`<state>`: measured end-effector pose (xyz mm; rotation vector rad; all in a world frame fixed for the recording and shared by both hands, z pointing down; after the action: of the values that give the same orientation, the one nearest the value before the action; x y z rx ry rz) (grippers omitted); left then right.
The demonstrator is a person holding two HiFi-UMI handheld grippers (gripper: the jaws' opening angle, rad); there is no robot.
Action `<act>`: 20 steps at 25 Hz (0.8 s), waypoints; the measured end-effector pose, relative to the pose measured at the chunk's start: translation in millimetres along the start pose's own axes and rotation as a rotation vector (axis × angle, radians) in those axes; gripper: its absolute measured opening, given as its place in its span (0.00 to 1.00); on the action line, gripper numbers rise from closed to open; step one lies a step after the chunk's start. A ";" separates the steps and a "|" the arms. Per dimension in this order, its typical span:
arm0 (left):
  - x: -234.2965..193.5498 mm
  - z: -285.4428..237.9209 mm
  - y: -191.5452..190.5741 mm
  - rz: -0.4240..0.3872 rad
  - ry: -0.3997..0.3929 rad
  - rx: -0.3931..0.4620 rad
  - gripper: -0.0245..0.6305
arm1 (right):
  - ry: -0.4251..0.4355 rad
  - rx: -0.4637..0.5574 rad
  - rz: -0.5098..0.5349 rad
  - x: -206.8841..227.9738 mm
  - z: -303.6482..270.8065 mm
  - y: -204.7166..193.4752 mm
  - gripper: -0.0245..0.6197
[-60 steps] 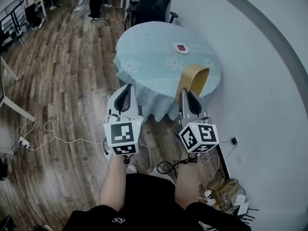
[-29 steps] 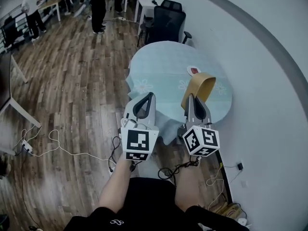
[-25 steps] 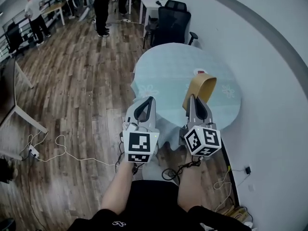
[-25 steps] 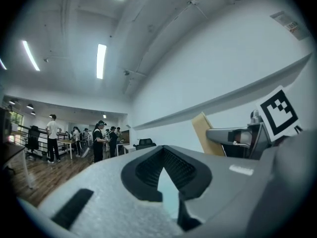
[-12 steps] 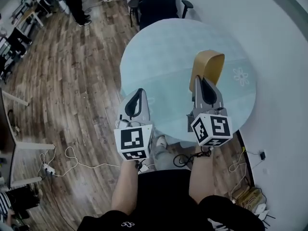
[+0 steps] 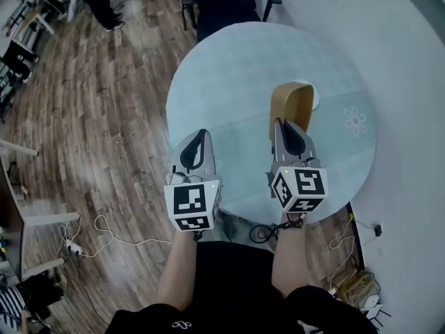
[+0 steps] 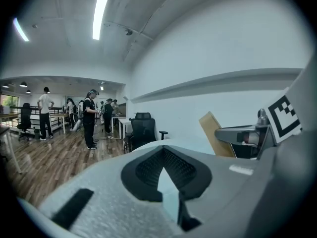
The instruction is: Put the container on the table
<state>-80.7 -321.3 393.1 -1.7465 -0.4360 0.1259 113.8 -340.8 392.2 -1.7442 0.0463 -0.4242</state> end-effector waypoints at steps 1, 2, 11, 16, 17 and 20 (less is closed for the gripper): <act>-2.2 -8.1 -3.4 -0.001 -0.007 -0.013 0.04 | 0.005 -0.035 0.015 2.2 -11.4 -6.5 0.08; -3.1 -15.9 -5.9 -0.002 -0.013 -0.026 0.04 | 0.008 -0.077 0.034 6.3 -23.9 -13.8 0.08; -34.4 -64.7 -23.4 -0.029 -0.031 -0.126 0.04 | 0.156 -0.496 0.369 32.7 -176.0 -99.3 0.08; -63.2 -69.7 -35.0 -0.018 0.014 -0.159 0.04 | 0.200 -0.739 0.593 36.9 -227.3 -168.2 0.08; -69.3 -69.0 -37.9 -0.013 0.024 -0.164 0.04 | 0.204 -0.768 0.624 36.6 -232.5 -178.6 0.08; -85.5 -65.8 -43.0 0.003 0.049 -0.171 0.04 | 0.203 -0.810 0.683 34.5 -242.3 -200.7 0.10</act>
<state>-148.1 -405.4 436.4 -1.9139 -0.4185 0.0487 31.8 -532.9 630.0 -2.3035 1.0508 -0.0567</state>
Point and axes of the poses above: the fingertips, and each gripper's own axes: z backward along the fingers, x to its right, y out of its top, the point moved 5 cm from there along z, backward along the fingers, and after that the axes turned 11 degrees about -z, right-handed, at the moved point
